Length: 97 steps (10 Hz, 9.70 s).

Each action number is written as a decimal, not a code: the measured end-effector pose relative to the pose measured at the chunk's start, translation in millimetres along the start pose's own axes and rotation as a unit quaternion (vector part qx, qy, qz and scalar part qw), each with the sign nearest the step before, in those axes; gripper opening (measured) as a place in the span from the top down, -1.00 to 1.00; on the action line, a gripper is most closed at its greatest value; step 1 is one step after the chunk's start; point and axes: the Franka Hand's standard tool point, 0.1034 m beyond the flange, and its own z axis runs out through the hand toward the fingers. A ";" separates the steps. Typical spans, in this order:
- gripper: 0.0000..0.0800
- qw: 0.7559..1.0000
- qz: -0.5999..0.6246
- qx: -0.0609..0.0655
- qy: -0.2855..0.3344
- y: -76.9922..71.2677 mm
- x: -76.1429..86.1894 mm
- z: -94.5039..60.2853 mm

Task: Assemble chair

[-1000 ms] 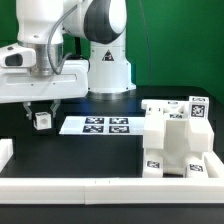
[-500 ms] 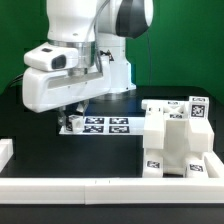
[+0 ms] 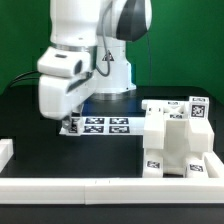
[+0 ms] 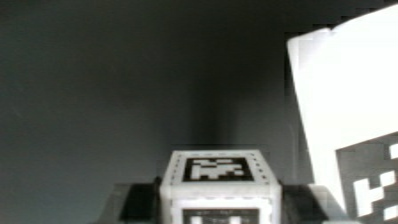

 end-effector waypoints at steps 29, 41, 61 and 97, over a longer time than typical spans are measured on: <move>-0.62 0.876 0.467 0.094 -0.078 12.2 -27.5 -17.4; -0.62 0.584 0.780 0.202 -0.102 11.2 -37.2 -7.4; 0.28 0.425 0.746 0.459 -0.230 -6.4 -20.7 -6.7; 0.28 0.717 0.665 -0.106 0.180 93.9 156.5 -126.7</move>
Offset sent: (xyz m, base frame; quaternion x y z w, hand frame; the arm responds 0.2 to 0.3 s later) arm 0.0000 0.0000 0.0000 0.0000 0.0000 -0.1938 0.9810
